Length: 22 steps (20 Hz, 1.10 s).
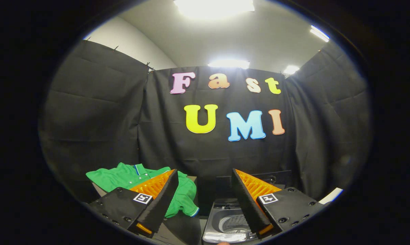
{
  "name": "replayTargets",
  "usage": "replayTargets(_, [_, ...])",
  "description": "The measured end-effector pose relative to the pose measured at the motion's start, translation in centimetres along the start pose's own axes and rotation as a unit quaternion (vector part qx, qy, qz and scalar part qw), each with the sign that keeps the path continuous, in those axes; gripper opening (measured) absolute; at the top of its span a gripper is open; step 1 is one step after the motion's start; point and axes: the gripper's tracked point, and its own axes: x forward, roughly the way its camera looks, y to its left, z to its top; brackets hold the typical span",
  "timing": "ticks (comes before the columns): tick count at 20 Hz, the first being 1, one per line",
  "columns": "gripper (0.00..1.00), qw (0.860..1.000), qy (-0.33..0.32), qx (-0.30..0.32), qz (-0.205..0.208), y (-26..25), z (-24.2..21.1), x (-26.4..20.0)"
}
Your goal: Put the clothes into the washing machine and then close the washing machine lid.
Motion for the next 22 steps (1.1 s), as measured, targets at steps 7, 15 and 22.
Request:
replayTargets(7, [0.98,0.999,0.01,0.01,0.033,3.5,0.3,2.0])
replayTargets(15, [0.97,0.997,0.03,0.009,0.066,7.6,0.3,4.3])
replayTargets(22, [0.97,0.994,0.062,0.019,0.089,10.4,-1.0,5.9])
